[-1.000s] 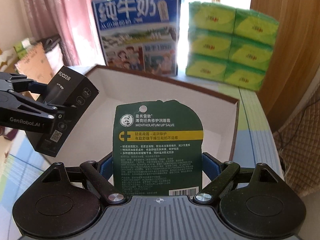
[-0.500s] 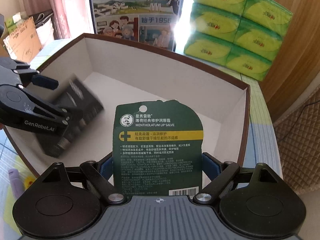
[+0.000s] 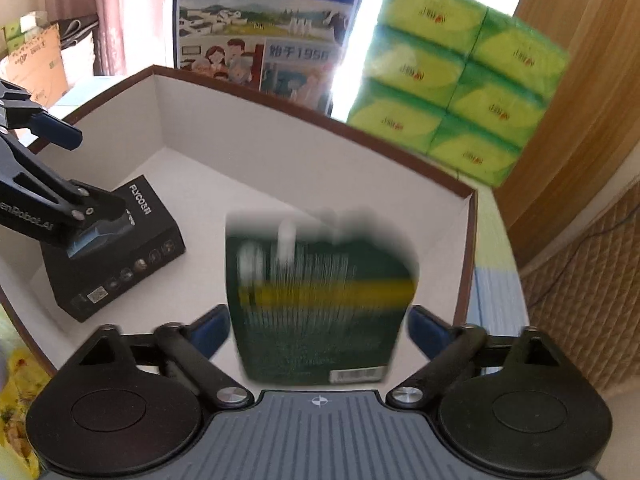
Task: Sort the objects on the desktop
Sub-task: 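Carry both items into the brown box and release them there with both tools, then withdraw both tools from the box back over the table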
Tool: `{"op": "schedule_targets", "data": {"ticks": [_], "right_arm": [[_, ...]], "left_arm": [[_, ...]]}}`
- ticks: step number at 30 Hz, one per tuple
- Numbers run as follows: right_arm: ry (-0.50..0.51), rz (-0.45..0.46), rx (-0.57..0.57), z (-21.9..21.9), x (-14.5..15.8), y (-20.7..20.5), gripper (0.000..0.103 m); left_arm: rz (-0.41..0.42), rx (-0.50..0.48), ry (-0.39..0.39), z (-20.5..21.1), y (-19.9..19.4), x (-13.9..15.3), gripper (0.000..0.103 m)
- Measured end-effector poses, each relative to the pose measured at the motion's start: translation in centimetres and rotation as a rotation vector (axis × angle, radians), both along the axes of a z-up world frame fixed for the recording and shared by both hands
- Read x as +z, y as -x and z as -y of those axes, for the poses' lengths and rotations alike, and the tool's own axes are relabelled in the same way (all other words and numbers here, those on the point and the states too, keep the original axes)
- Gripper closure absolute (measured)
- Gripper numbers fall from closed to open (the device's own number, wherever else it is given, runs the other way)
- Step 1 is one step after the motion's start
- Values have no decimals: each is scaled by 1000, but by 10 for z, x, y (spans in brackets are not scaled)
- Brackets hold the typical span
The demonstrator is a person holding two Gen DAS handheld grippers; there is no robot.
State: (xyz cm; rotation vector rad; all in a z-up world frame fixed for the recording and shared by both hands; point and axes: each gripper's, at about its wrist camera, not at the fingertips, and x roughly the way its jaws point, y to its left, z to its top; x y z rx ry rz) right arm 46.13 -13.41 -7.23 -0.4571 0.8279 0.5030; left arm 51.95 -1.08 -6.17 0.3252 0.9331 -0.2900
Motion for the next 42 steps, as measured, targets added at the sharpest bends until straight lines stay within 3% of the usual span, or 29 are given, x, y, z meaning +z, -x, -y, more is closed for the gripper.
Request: {"op": "schedule_targets", "data": {"ticks": [19, 36, 42], "right_arm": [[-154, -28, -21, 30, 35, 24, 2], [-240, 25, -9, 58, 80, 61, 2], [-291, 50, 13, 74, 99, 85, 2]], "left_arm": [[60, 38, 23, -14, 35, 29, 12], [154, 65, 37, -16, 88, 70, 11], [193, 77, 83, -26, 119, 88, 7]]}}
